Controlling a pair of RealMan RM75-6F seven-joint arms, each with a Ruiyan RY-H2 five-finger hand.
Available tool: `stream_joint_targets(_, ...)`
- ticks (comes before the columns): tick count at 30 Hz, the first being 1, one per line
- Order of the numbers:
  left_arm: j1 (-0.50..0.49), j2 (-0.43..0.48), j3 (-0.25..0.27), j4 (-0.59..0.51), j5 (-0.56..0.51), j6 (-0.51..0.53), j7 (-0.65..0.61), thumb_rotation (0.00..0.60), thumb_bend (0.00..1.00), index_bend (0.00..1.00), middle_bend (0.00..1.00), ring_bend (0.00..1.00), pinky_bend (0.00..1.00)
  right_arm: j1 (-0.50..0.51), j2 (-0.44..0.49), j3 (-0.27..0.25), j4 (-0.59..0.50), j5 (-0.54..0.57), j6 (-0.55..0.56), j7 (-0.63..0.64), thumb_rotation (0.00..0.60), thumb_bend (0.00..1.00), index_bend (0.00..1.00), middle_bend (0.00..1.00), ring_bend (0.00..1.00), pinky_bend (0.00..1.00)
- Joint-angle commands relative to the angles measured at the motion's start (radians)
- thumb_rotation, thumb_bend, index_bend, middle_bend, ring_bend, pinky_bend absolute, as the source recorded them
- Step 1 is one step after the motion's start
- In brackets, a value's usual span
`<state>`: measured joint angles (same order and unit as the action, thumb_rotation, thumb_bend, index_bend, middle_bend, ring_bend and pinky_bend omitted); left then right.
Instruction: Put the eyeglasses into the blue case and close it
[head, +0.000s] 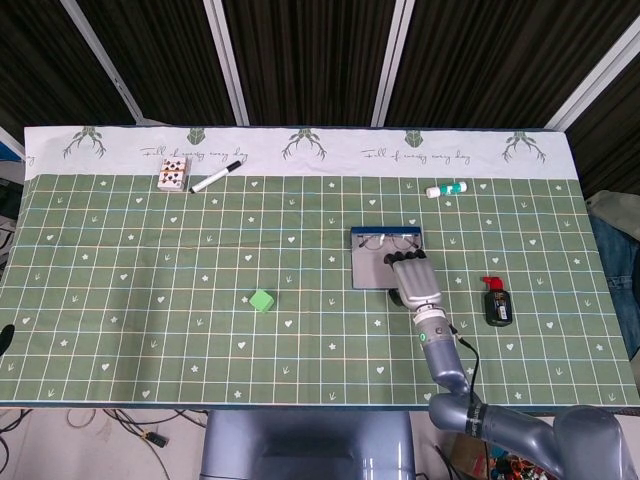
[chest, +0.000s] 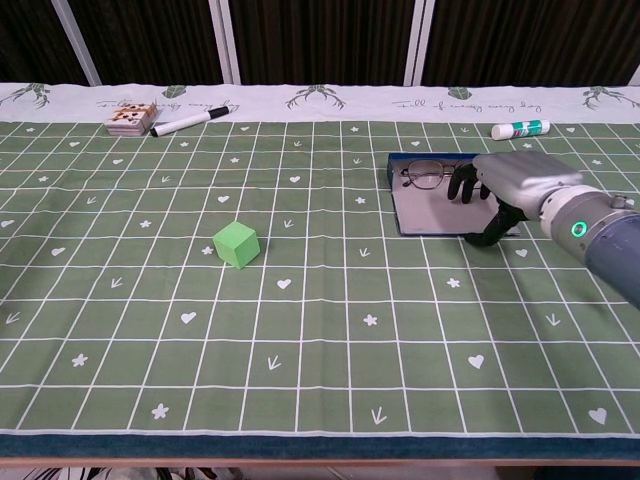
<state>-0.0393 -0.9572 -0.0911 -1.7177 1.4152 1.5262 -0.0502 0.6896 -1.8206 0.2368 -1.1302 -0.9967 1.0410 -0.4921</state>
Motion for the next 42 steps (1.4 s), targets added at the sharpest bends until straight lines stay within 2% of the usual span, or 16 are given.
stream_joint_targets(1, 0.000, 0.000, 0.000, 0.000, 0.000, 0.000, 0.000, 0.600, 0.32, 0.20, 0.00, 0.00, 0.00, 0.001, -0.005, 0.003, 0.008, -0.005, 0.002, 0.006, 0.600, 0.42, 0.35, 0.35, 0.33, 0.23)
stream_joint_targets(10, 0.000, 0.000, 0.001, 0.000, 0.001, 0.000, 0.001, 0.600, 0.32, 0.20, 0.00, 0.00, 0.00, 0.006, -0.017, 0.022, 0.026, -0.013, 0.010, 0.025, 0.600, 0.45, 0.36, 0.35, 0.34, 0.23)
stream_joint_targets(18, 0.001, 0.000, 0.000, -0.001, 0.001, 0.002, 0.001, 0.600, 0.32, 0.20, 0.00, 0.00, 0.00, 0.046, -0.039, 0.064, 0.080, -0.012, -0.005, 0.034, 0.600, 0.45, 0.36, 0.35, 0.34, 0.24)
stream_joint_targets(28, 0.001, 0.002, -0.001, 0.002, -0.001, 0.000, -0.003, 0.600, 0.32, 0.20, 0.00, 0.00, 0.00, 0.124, -0.084, 0.116, 0.242, 0.006, -0.069, 0.041, 0.600, 0.45, 0.37, 0.35, 0.34, 0.23)
stream_joint_targets(42, 0.002, 0.003, -0.001, 0.000, -0.001, 0.003, -0.008, 0.600, 0.32, 0.20, 0.00, 0.00, 0.00, 0.219, -0.152, 0.157, 0.487, -0.029, -0.114, 0.143, 0.600, 0.45, 0.40, 0.36, 0.35, 0.24)
